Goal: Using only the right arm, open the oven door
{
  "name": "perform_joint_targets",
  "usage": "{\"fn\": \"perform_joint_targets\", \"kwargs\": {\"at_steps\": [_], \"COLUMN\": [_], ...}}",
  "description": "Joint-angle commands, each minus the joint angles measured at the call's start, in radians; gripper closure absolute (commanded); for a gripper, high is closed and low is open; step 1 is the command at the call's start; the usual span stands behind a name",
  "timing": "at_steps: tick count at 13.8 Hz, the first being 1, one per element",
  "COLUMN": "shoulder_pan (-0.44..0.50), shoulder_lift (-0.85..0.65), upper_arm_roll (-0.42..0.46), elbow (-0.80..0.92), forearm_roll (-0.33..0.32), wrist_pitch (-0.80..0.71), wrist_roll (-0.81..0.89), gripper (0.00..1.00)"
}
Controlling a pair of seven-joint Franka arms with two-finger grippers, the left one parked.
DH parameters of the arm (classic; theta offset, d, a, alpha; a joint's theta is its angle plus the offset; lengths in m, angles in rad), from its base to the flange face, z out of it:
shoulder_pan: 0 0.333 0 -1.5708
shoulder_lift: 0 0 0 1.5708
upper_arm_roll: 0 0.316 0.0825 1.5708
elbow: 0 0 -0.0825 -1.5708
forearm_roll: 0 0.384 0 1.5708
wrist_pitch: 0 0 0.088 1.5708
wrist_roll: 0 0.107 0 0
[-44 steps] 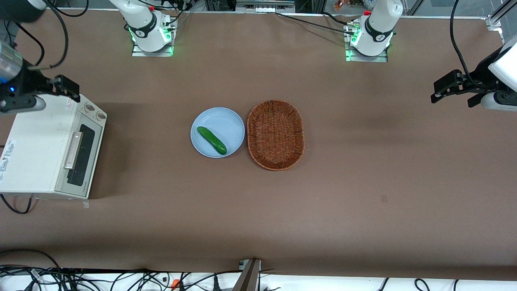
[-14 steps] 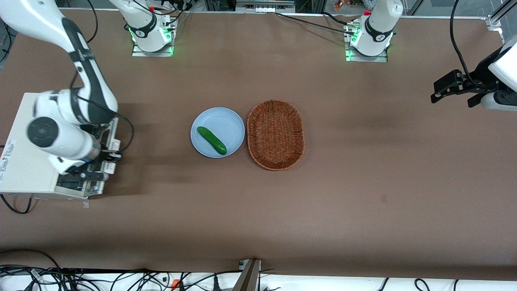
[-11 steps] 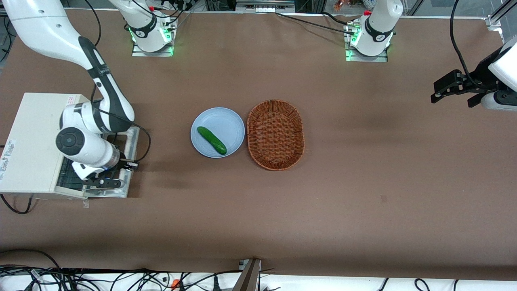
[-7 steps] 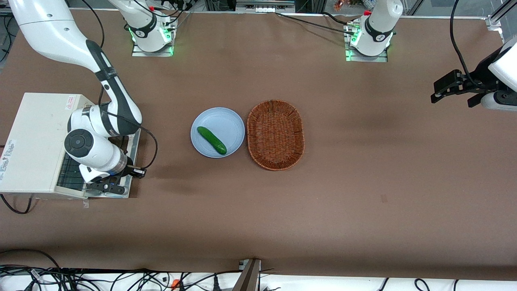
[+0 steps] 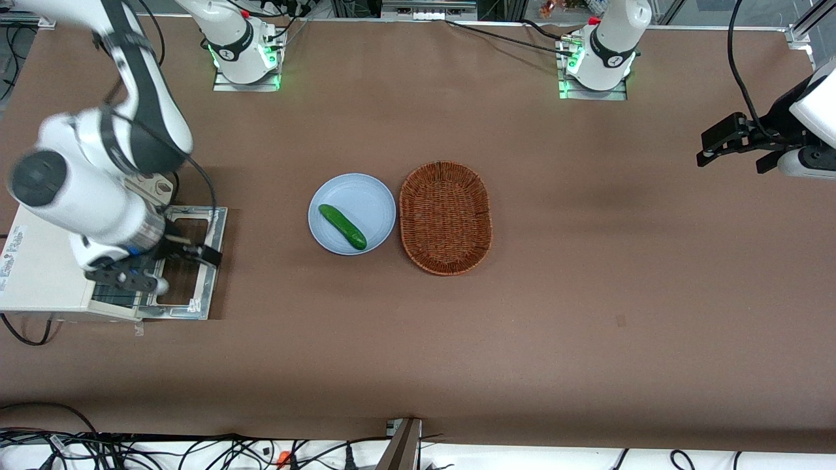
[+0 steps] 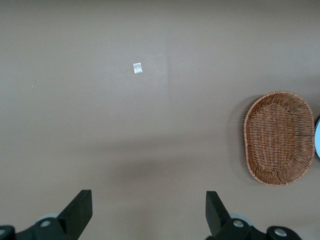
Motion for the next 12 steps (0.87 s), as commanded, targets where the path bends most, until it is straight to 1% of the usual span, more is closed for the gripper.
{"fn": "perform_joint_targets", "kwargs": {"at_steps": [1,3,5,7,12], "shoulder_pan": [-0.025,-0.036,-0.038,-0.039,-0.044], "shoulder_lift": [-0.168,-0.262,-0.300,-0.305,-0.305], "upper_arm_roll": [0.013,0.013,0.013,0.012,0.012], "elbow": [-0.038,-0.043,-0.041,-0.038,-0.034], "forearm_roll": [0.050,0.056,0.061,0.061,0.056], "wrist_pitch": [-0.149,-0.229,-0.272,-0.273,-0.274], "wrist_roll": [-0.142,-0.213,-0.227,-0.299,-0.312], "gripper": [0.00,0.00,0.00,0.00,0.00]}}
